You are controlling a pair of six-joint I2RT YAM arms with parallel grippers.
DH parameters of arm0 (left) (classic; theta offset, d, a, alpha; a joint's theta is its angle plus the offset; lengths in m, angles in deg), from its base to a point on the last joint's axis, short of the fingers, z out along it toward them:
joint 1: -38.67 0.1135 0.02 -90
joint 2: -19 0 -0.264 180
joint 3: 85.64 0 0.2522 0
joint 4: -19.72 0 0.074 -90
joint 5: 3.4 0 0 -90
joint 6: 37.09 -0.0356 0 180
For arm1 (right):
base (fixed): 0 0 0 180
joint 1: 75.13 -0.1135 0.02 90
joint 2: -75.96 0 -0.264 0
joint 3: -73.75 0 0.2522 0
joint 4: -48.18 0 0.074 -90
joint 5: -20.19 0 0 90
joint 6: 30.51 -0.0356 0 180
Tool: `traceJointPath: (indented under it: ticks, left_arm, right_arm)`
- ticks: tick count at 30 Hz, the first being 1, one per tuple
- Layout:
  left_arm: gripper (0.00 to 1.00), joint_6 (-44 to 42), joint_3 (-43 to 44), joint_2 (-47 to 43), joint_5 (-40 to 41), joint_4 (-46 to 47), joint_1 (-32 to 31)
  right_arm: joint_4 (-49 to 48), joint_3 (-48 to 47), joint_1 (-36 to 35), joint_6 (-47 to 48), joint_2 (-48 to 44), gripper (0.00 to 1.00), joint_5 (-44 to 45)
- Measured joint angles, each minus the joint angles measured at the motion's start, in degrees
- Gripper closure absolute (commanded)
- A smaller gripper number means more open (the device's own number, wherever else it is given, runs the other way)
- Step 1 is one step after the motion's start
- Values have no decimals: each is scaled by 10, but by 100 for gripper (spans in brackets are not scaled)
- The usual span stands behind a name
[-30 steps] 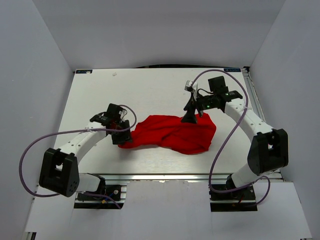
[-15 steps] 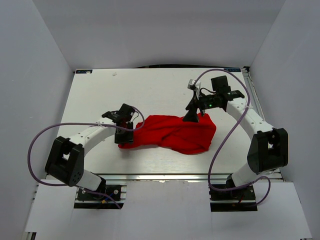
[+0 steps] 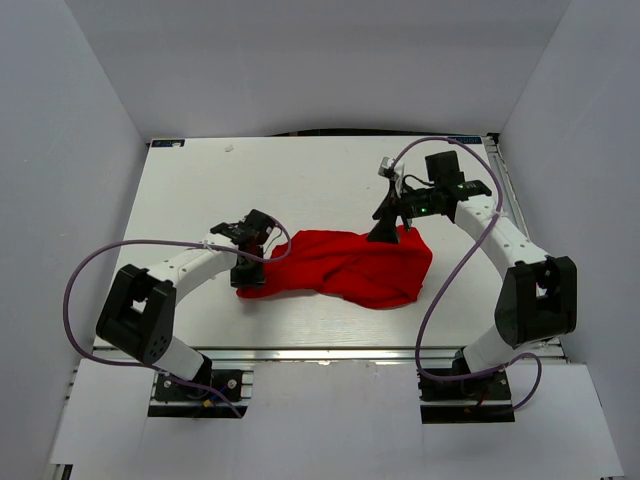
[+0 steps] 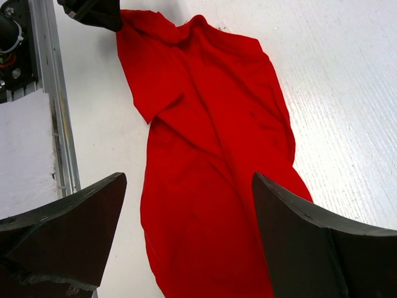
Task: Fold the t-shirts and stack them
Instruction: Flatten out the tshirt
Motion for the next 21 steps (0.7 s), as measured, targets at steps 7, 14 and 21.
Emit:
traceJointPath:
  ticks: [7,14,21]
  left_arm:
    - [80,-1,0,0,0,12,-1]
    - [100,-3,0,0,-1,21,-1]
    - [100,2,14,-28,-31,15,-1]
  right_arm:
    - [0,0,4,0,0,12,-2]
    - [15,0,9,8,0,12,1]
    - [56,0,12,40,0,13,71]
